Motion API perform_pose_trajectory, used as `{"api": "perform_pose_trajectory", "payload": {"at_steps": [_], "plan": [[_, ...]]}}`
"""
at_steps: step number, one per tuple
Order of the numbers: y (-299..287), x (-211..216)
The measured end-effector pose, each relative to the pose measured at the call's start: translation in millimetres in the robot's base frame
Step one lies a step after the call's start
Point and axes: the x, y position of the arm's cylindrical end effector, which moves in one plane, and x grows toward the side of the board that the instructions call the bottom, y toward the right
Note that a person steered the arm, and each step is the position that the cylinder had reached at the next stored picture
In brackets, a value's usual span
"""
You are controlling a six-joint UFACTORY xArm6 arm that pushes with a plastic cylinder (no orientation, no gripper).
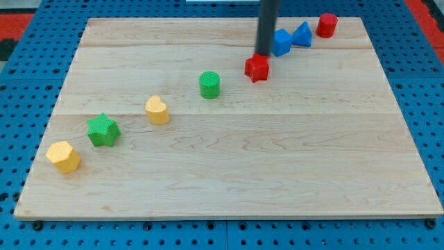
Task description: Push the red star closer to the green circle
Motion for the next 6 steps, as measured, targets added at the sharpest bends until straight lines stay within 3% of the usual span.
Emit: {"api": "perform_pose_trajectory", "payload": {"at_steps": [1, 2, 4, 6], "plan": [[-9.6, 27.9], [-36.4, 27.9], [77.0, 30.1], [-0.2, 58.1]]}}
